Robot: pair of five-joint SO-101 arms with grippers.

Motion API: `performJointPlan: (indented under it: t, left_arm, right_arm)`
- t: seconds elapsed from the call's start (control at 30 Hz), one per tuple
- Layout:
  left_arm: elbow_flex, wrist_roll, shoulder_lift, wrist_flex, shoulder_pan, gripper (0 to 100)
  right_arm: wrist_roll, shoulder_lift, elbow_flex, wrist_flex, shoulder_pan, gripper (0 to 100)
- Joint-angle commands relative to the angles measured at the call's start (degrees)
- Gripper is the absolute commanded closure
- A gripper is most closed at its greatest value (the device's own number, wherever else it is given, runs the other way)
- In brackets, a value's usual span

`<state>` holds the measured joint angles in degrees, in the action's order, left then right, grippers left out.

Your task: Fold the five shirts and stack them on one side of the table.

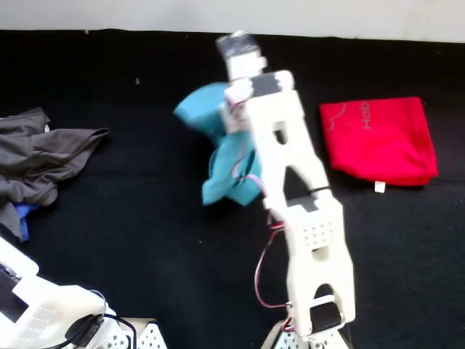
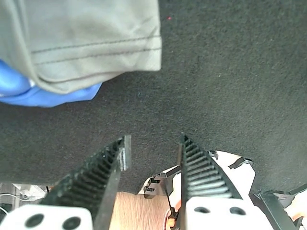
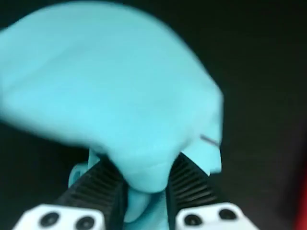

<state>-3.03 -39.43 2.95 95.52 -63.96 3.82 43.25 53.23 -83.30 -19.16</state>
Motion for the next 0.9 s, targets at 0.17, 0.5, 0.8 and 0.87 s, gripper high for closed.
performJointPlan:
  t: [0.17,0.5,0.8,0.87]
  left_arm:
    - [1.36,-0.35,-0.22,0.09,2.42,83]
    - [1.36,-0.35,-0.13,0.00,2.33,83]
    - [1.36,-0.35,-0.13,0.00,2.33,83]
    - [1.36,-0.35,-0.13,0.00,2.24,83]
  right_arm:
    - [3.78,-3.47,8.13,-10.42,1.36,67.6]
    - [3.87,-12.00,5.05,-17.80,-11.91,68.1]
    - [17.32,-21.58,-28.09,-15.08,-26.86,68.1]
    - [19.43,-21.58,-31.96,-12.44,-27.03,68.1]
